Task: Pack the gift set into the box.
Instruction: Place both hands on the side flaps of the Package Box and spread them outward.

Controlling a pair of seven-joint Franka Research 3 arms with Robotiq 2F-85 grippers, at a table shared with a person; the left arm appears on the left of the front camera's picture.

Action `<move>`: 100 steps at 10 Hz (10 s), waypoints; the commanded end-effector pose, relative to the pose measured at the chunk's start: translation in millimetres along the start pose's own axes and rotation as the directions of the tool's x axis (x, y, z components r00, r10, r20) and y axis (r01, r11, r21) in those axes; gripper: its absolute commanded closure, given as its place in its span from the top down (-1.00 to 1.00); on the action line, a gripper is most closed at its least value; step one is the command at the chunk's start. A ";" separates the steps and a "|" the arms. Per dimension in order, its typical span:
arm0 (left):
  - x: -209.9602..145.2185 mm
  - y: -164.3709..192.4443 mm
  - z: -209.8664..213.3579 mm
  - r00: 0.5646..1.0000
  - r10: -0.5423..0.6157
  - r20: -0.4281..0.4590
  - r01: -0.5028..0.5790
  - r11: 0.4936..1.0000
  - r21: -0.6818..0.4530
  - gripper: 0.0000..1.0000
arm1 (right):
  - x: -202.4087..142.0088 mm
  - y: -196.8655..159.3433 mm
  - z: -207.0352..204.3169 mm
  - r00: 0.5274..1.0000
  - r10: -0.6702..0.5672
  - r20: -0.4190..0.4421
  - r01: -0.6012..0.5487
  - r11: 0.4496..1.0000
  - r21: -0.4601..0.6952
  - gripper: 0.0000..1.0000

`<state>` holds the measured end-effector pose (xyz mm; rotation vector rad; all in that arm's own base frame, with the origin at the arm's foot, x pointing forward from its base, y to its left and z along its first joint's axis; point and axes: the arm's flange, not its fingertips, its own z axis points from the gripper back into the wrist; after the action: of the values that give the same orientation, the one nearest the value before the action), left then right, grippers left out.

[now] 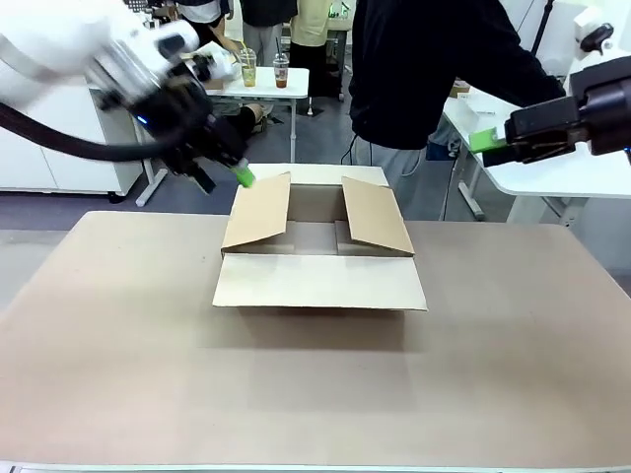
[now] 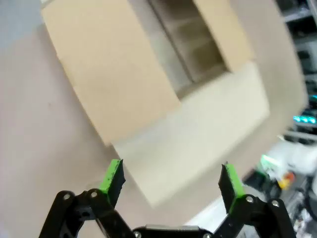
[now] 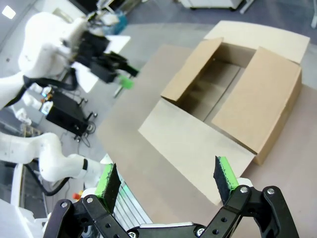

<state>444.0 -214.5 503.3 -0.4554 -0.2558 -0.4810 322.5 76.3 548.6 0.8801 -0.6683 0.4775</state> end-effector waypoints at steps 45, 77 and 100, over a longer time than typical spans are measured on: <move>64.2 37.6 -25.5 0.880 0.469 0.072 -0.464 0.822 0.331 1.00 | 3.1 -2.1 -3.4 1.000 0.022 0.022 -0.022 1.000 0.022 1.00; 58.7 87.2 -26.7 0.767 0.641 0.039 -0.462 0.509 0.726 1.00 | 3.1 -2.1 -3.4 1.000 0.022 0.022 -0.022 1.000 0.022 1.00; 57.6 107.1 -27.4 0.733 0.680 0.036 -0.493 0.494 0.716 1.00 | 276.1 -54.2 -250.9 0.692 -0.492 -0.528 -0.260 0.512 -0.819 1.00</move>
<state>550.8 -167.5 459.4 0.2686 0.0072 0.2760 590.4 256.6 559.3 -0.2020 -0.0729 0.2752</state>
